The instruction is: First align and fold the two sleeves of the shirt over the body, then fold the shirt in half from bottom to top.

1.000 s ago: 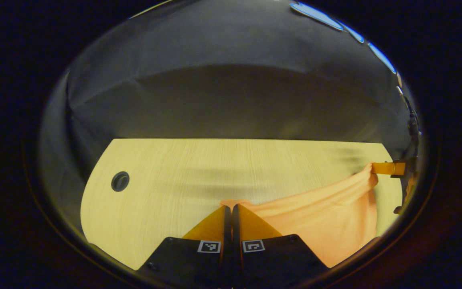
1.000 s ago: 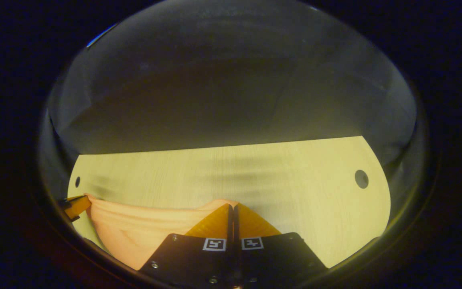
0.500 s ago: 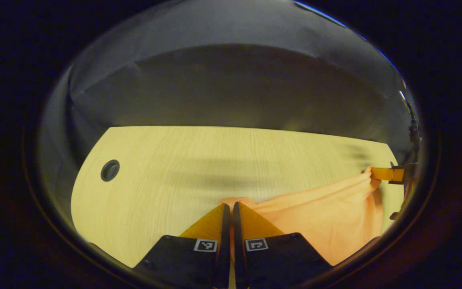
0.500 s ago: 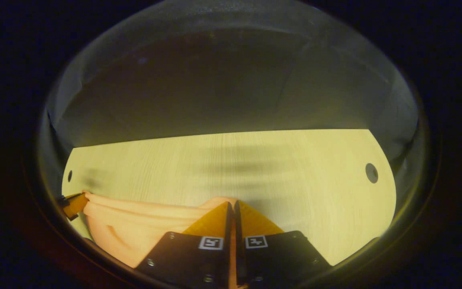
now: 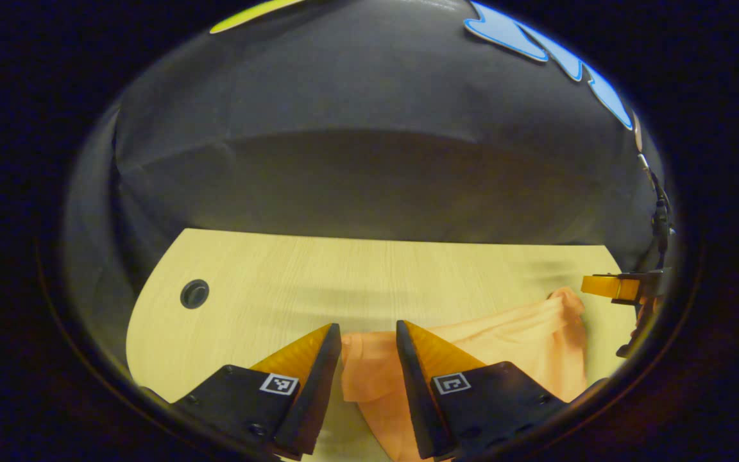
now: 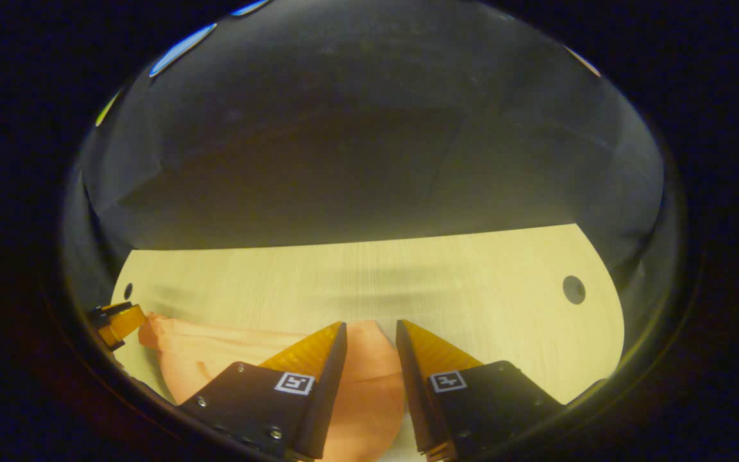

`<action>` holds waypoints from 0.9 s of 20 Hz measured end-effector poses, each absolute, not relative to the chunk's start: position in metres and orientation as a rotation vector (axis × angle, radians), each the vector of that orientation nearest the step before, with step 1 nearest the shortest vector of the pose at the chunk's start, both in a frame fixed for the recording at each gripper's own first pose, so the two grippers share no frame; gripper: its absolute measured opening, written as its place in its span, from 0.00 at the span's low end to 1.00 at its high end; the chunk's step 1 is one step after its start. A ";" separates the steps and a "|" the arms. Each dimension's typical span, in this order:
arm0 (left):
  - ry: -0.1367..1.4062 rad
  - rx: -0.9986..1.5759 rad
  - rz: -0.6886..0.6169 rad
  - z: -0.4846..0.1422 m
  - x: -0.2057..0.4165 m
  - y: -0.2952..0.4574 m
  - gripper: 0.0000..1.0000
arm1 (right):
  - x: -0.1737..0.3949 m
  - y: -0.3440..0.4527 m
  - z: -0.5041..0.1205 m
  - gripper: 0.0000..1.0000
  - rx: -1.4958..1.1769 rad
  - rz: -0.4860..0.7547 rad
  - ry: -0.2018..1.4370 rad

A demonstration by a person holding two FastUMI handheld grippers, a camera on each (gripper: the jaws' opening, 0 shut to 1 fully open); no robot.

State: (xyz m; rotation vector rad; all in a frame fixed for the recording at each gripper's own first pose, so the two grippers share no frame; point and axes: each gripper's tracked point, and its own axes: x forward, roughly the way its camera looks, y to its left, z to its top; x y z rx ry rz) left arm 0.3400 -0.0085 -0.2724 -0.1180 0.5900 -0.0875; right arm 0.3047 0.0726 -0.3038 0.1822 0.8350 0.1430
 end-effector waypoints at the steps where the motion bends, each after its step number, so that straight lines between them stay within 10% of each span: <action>1: 0.581 -0.123 -0.091 -0.260 0.333 -0.011 0.58 | 0.303 0.070 -0.295 0.51 0.182 0.149 0.827; 18: 0.279 -0.137 -0.093 -0.024 0.066 -0.006 0.66 | 0.122 0.057 -0.049 0.51 0.130 0.253 0.431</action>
